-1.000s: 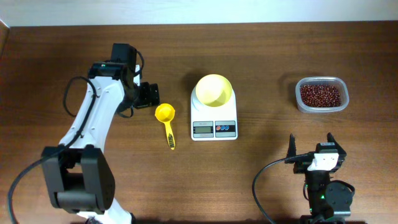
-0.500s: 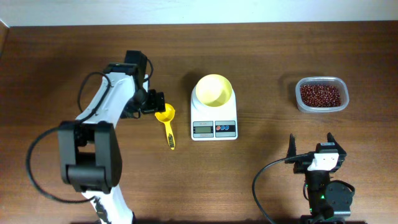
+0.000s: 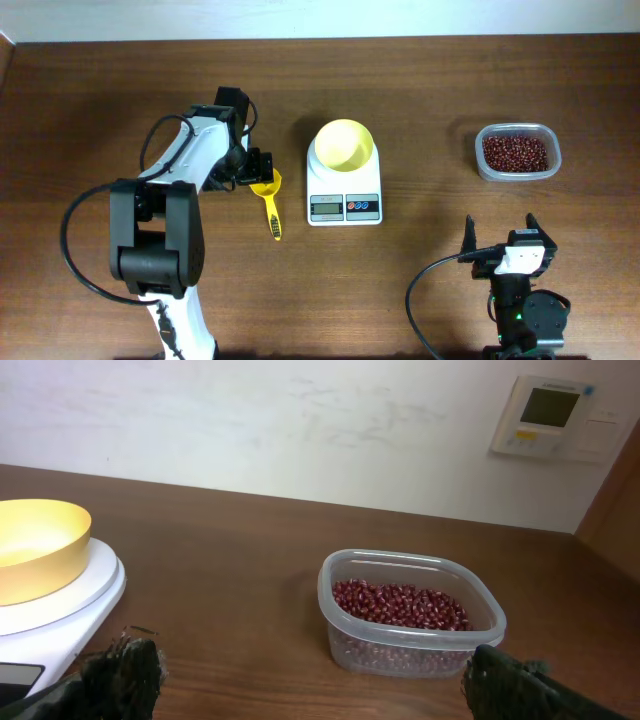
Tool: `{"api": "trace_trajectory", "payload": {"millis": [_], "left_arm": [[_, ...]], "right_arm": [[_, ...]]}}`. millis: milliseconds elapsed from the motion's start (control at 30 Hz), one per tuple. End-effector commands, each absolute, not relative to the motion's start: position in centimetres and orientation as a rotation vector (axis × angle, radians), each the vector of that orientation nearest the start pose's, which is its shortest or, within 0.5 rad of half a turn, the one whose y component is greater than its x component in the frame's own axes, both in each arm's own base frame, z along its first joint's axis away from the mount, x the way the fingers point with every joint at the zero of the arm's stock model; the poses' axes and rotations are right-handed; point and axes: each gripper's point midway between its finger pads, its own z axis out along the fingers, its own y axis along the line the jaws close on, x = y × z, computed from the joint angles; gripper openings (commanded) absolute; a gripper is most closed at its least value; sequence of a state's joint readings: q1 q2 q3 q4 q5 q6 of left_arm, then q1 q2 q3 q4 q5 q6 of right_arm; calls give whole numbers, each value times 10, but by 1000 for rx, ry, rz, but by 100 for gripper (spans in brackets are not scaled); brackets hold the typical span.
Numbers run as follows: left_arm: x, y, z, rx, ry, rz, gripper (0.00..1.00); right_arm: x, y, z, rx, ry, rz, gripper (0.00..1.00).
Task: Scoop item into bowl and weigh 50g on scale
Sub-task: 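Lift the yellow scoop off the table with the left gripper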
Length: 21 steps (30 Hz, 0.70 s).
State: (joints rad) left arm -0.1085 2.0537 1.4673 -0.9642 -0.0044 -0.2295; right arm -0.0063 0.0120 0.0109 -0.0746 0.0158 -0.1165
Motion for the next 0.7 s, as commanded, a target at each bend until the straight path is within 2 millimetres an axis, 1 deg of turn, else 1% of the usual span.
{"api": "trace_trajectory", "payload": {"millis": [0, 100, 167, 300, 367, 467, 533, 567, 600, 667], "left_arm": [[381, -39, 3, -204, 3142, 25, 99], [377, -39, -10, -206, 3176, 35, 99], [375, -38, -15, -206, 3190, 39, 99], [375, -38, -16, -207, 3192, 40, 100], [375, -38, -16, -207, 3192, 40, 95], [375, -38, -16, -207, 3192, 40, 90], [375, -38, -16, -207, 3192, 40, 85], [375, -38, -16, -207, 3192, 40, 70], [375, -38, -16, -207, 3192, 40, 62], [375, -39, -16, -207, 3191, 40, 54]], "right_arm": [[246, -1, 155, -97, 1650, -99, 99], [246, -1, 155, -97, 1650, -99, 99], [246, -1, 155, -97, 1650, -99, 99], [246, -1, 155, -97, 1650, -99, 99], [246, -1, 155, -97, 1650, -99, 99], [246, -1, 155, -97, 1650, -99, 99], [246, -1, 155, -97, 1650, -99, 99], [246, -1, 155, -96, 1650, -100, 99], [246, -1, 155, -96, 1650, -100, 99], [246, -1, 155, -97, 1650, -99, 99]]}}
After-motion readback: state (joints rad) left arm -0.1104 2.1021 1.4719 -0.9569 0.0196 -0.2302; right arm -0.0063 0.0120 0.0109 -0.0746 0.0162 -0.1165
